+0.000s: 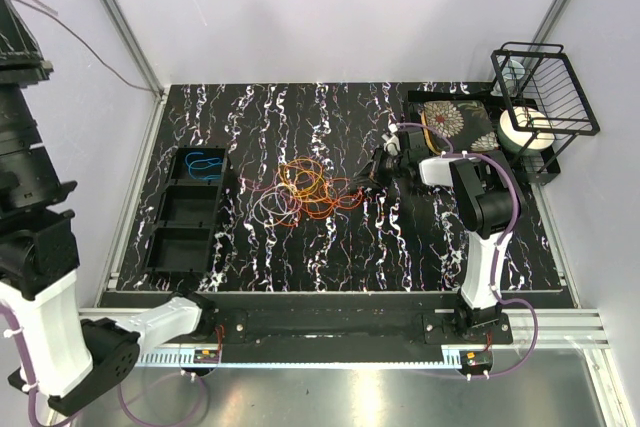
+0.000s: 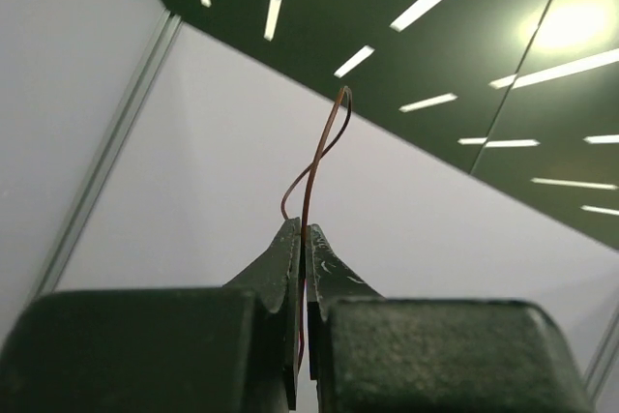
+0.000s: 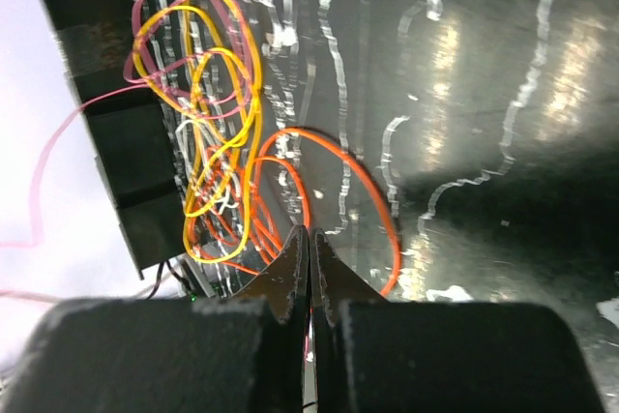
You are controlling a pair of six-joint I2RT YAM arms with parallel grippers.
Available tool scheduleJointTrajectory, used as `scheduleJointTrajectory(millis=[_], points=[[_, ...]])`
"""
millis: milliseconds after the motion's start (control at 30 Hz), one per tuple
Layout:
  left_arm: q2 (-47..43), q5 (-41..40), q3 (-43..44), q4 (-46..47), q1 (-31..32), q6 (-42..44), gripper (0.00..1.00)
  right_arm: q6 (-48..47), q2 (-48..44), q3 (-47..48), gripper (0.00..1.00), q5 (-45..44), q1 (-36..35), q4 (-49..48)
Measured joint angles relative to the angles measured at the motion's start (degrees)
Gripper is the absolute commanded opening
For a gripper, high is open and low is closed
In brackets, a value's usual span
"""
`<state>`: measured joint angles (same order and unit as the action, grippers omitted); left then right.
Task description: Untangle the cables
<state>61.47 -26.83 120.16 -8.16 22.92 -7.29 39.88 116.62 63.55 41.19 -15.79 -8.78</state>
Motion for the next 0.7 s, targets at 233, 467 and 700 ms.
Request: scheduleJointTrajectory(millis=[233, 467, 700], points=[[2.25, 4.15, 1.29, 9.81, 0.00, -0.09, 0.00, -0.90, 0.57, 0.72, 0.00, -2.62, 0.00, 3.91], [2.32, 8.33, 0.04, 18.93, 0.00, -1.01, 0.00, -1.49, 0.57, 1.79, 0.06, -5.88, 0.20, 6.75], [1.18, 9.51, -4.13, 20.06, -0.02, -3.74, 0.00, -1.49, 0.44, 2.27, 0.58, -4.00, 0.20, 6.62]])
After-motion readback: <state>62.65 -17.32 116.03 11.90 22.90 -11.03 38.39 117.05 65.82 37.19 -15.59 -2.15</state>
